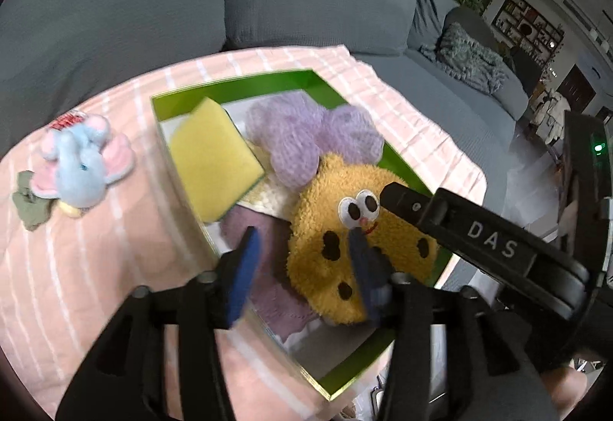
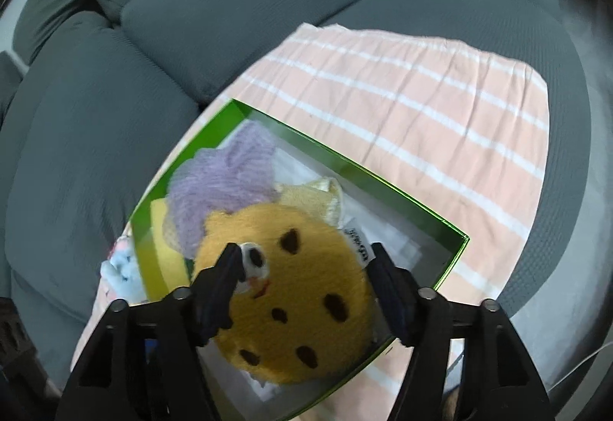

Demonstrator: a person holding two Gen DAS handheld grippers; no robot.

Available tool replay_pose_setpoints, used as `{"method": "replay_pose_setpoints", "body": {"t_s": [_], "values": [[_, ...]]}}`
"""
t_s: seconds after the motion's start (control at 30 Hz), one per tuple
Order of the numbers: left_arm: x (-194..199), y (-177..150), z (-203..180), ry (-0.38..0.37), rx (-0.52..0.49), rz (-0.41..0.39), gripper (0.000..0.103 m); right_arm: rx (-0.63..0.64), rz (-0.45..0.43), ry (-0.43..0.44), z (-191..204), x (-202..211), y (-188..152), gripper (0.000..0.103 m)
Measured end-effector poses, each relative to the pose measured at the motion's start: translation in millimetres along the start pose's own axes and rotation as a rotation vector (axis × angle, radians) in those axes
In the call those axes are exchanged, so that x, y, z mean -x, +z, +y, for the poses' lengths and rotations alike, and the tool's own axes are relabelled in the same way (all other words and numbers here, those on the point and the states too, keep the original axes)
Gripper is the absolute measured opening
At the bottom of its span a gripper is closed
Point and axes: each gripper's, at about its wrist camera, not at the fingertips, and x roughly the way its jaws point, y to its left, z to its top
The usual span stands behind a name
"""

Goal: Organize soft objects
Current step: 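Lower the cookie plush into the box and open the right gripper, then move the right gripper back to the blue elephant plush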

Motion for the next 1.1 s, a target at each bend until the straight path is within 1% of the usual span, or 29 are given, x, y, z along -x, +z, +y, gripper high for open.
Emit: {"method": "replay_pose_setpoints", "body": {"t_s": [0.03, 0.13, 0.2, 0.23, 0.3, 0.37, 0.47, 0.53, 0.67, 0.73, 0.87, 0.97, 1.1], "values": [[4.8, -0.3, 0.9, -0.002, 0.0, -0.009, 0.073, 0.012, -0.006, 0.005, 2.9, 3.7, -0.8, 0.073], [29.0, -3.3, 6.6, 0.012, -0.009, -0.058, 0.079, 0.034, -0.042, 0.002, 10.9, 17.4, -2.9, 0.079], [44.4, -6.3, 10.6, 0.023, -0.016, -0.091, 0.079, 0.049, -0.077, -0.001, 16.7, 27.2, -4.6, 0.083], [48.5, -5.6, 12.2, 0.027, -0.017, -0.097, 0.08, 0.055, -0.104, 0.008, 19.3, 34.5, -6.6, 0.084], [63.8, -8.4, 20.3, 0.036, -0.013, -0.125, 0.083, 0.064, -0.146, 0.031, 23.4, 45.1, -10.7, 0.089], [74.8, -10.7, 29.9, 0.045, -0.004, -0.153, 0.084, 0.103, -0.18, 0.037, 31.2, 54.6, -15.6, 0.091], [89.1, -18.0, 50.4, 0.069, 0.035, -0.188, 0.084, 0.173, -0.202, 0.008, 43.8, 60.7, -20.2, 0.091], [95.5, -26.0, 67.4, 0.076, 0.057, -0.191, 0.084, 0.213, -0.215, -0.004, 52.3, 64.7, -23.9, 0.091], [102.3, -45.8, 111.7, 0.15, 0.148, -0.195, 0.084, 0.228, -0.225, 0.007, 65.3, 69.0, -27.8, 0.092], [103.4, -53.7, 129.5, 0.158, 0.193, -0.188, 0.084, 0.239, -0.228, 0.013, 72.9, 69.6, -31.2, 0.092], [106.5, -73.6, 167.1, 0.184, 0.28, -0.181, 0.084, 0.304, -0.218, 0.039, 101.1, 62.9, -41.2, 0.092], [106.6, -88.1, 198.0, 0.23, 0.345, -0.18, 0.084, 0.377, -0.186, 0.069, 133.1, 46.5, -52.9, 0.092], [104.2, -102.3, 227.0, 0.244, 0.422, -0.187, 0.084, 0.43, -0.128, 0.125, 171.9, 17.7, -66.4, 0.092]]}}
